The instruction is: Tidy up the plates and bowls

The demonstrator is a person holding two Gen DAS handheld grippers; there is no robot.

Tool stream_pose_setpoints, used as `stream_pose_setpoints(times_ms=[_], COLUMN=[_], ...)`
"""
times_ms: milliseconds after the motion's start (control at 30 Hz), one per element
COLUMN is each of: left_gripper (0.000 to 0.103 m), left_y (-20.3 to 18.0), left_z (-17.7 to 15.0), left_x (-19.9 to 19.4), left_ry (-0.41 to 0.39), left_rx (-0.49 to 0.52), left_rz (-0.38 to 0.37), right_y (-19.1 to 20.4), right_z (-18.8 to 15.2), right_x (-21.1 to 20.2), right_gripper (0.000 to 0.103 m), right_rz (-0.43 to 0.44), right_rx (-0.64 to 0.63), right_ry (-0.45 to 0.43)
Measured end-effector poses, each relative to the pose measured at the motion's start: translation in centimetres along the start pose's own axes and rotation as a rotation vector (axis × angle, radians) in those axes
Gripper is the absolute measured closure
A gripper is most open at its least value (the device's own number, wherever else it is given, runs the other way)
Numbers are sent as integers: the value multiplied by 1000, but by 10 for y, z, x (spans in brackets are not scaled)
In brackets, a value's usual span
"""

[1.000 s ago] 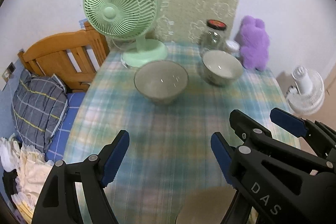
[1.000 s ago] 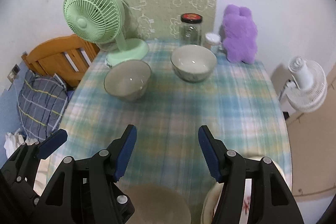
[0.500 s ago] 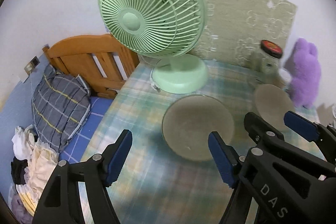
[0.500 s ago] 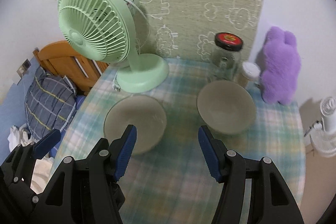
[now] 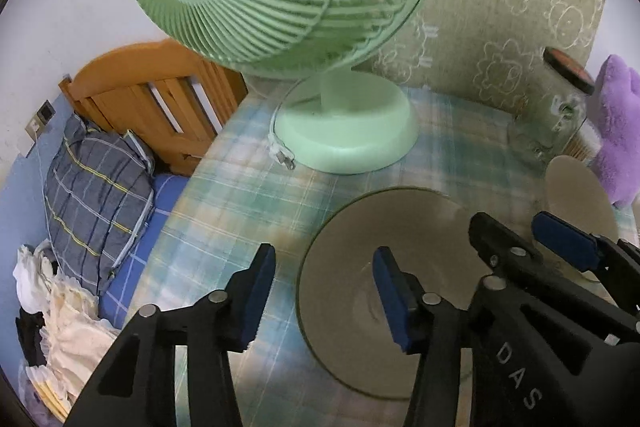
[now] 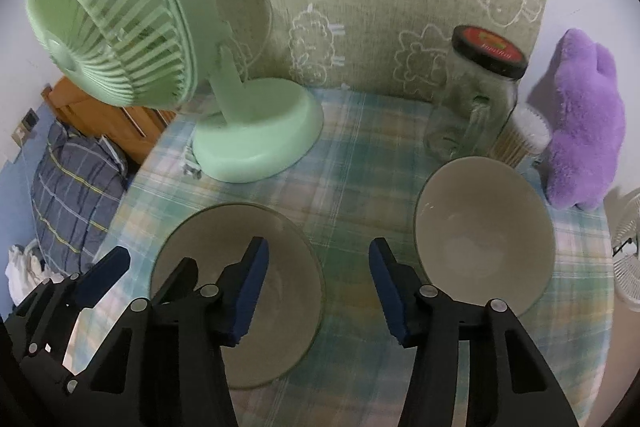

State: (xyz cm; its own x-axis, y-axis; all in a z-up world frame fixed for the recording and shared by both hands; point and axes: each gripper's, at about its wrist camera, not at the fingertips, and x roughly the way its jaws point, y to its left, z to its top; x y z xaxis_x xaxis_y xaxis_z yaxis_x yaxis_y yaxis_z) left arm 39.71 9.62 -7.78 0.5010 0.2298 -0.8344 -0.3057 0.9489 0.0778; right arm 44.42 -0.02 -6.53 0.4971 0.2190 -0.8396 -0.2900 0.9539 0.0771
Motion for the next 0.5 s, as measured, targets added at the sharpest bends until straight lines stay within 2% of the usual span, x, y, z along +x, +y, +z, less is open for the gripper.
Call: stream_pose_setpoints(times_ms=[33,133,233,300,367,500], left_gripper=[56,62,68,77,84,86], left_y=[0,-1,-2,0,2,3], left_z=[0,-2,-5,-5,-5,-5], left_x=[4,13,18,22,24,24], left_ry=[9,22,36,43,51,49], left_rx=[1,-5,-5,-8,-11,-5], left_rz=[-9,-17,-14,-4,7,11], right_y=[0,1,0,-1,1,5], right_z=[0,-1,-3,-4,-4,-6], right_x=[4,16,23,28,30,30], right_gripper=[59,70,75,76,83,84], right_rz=[-1,-7,-12,-1,10,1], right_rx=[0,-1,1,4,1,2], right_ry=[6,30,42,53,60,49])
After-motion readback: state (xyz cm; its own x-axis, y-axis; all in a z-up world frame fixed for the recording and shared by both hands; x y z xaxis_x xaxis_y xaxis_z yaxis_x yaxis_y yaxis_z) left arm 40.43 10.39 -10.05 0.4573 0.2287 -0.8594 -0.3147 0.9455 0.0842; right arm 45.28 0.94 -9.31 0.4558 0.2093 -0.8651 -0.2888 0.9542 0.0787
